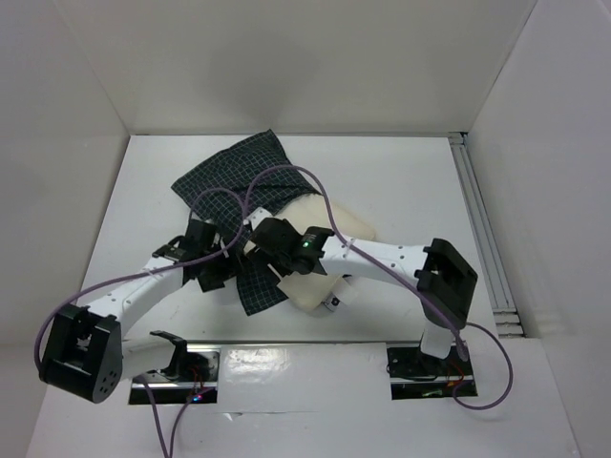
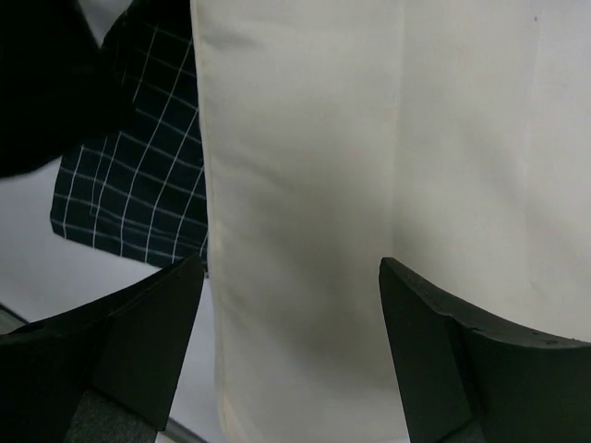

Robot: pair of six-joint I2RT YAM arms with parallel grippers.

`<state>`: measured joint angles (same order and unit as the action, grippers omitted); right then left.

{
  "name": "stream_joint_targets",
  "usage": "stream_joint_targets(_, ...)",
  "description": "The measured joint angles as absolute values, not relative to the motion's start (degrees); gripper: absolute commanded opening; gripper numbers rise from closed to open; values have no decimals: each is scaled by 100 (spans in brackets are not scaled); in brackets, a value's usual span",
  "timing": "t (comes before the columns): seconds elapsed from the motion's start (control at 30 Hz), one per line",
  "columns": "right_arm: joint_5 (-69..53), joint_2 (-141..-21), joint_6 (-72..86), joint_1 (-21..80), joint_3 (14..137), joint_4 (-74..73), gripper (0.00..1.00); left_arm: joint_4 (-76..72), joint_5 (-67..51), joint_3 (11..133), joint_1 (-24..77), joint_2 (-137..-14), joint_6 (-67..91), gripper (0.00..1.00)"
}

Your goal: Put the pillow into the pillowcase

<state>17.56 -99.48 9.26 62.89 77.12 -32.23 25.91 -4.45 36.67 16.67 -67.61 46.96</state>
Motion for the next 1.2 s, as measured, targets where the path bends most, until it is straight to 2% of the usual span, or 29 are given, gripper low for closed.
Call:
stream_joint_targets(0.13, 1726, -10346, 762, 6198, 7922, -3022, 85, 2062, -451, 3044, 1743, -6779, 4974, 85)
stream_joint_targets(0.23, 1695, -10551, 731, 6093, 7975, -2880, 84, 1382, -609, 2915, 1743, -6884, 5052, 76)
stream_joint_targets(0.27, 1682, -10604, 733, 6047, 7988, -2836, 83, 1153, -694, 2888, 1743, -6967, 5111, 66)
stream_joint_targets(0.3, 1662, -10643, 738, 5994, 8001, -2790, 81, 928, -746, 2853, 1745, -7065, 5135, 41)
stream_joint_targets(0.33, 1634, -10680, 742, 5951, 8007, -2751, 75, 727, -854, 2821, 1743, -7172, 5205, 26)
stream_joint_targets(0.37, 1597, -10715, 755, 5894, 8023, -2709, 48, 515, -886, 2740, 1767, -7295, 5216, 10)
stream_joint_targets(0.4, 1542, -10744, 727, 5852, 8025, -2674, 26, 357, -1009, 2648, 1774, -7380, 5280, 0)
stream_joint_targets(0.43, 1474, -10777, 727, 5815, 8027, -2637, 8, 248, -1096, 2596, 1793, -7406, 5295, 0)
stream_joint_targets(0.47, 1393, -10827, 757, 5767, 8062, -2615, 0, 165, -1138, 2578, 1824, -7406, 5288, 0)
stream_joint_targets(0.73, 255, -11174, 1129, 5039, 8838, -2674, 0, 183, -1192, 2683, 1852, -6709, 5290, 0)
stream_joint_targets(1.07, 150, -11727, 1431, 4121, 11518, -2626, 0, -34, -1758, 4958, 1776, -6501, 5284, 0)
stream_joint_targets(1.2, -327, -12562, 1734, 4073, 12256, -2189, 0, -423, -2029, 4818, 1730, -6318, 5417, 0)
